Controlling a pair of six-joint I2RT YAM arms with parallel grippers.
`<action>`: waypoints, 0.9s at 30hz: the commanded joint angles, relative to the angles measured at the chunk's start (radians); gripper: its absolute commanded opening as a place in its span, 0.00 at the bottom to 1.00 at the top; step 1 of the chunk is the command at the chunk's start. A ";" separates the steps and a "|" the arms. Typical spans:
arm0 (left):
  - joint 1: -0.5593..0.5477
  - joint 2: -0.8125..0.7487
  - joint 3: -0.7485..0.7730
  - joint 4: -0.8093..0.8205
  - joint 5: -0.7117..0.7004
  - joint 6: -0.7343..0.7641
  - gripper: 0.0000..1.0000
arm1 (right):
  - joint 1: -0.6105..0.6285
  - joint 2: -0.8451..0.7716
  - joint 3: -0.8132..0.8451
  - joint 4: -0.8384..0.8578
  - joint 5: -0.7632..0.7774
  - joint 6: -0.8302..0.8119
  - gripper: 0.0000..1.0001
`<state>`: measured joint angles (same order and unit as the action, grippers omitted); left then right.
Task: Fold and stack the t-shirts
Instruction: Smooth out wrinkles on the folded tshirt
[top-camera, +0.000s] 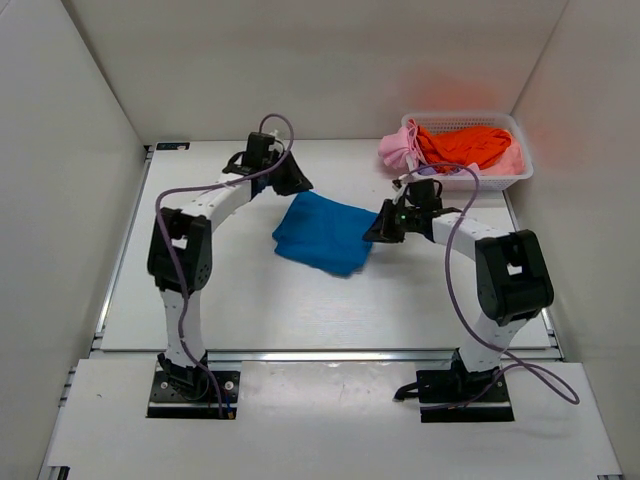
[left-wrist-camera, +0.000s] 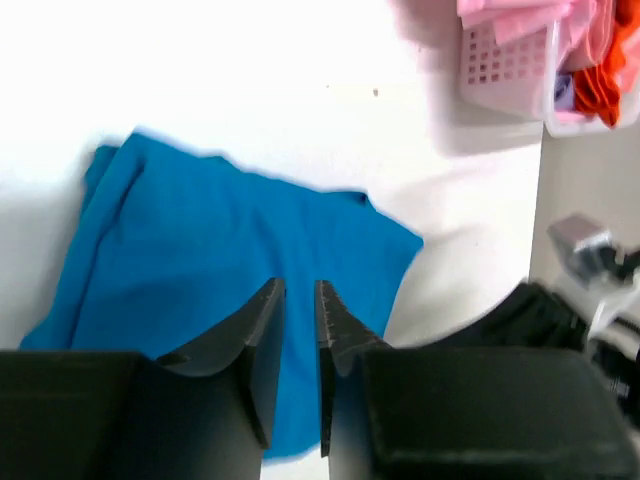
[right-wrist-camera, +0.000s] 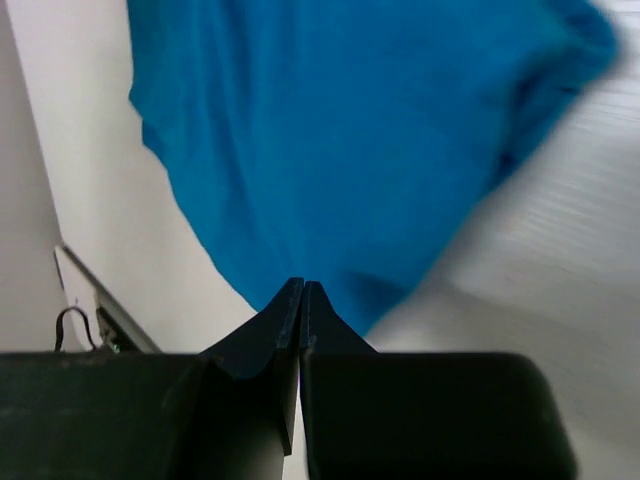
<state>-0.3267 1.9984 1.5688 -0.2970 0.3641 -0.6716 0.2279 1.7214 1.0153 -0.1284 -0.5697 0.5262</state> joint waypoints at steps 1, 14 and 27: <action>-0.018 0.156 0.129 -0.036 0.003 -0.040 0.28 | 0.059 0.061 0.045 0.058 -0.122 0.018 0.00; 0.028 0.275 0.125 -0.134 -0.160 -0.052 0.26 | 0.102 0.247 0.155 -0.207 0.054 -0.060 0.00; 0.080 0.063 0.011 -0.004 -0.009 -0.020 0.63 | 0.074 0.130 0.298 -0.344 0.022 -0.230 0.17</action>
<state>-0.2737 2.1872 1.6081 -0.3477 0.2897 -0.7238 0.2977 1.9659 1.3087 -0.4690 -0.5503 0.3355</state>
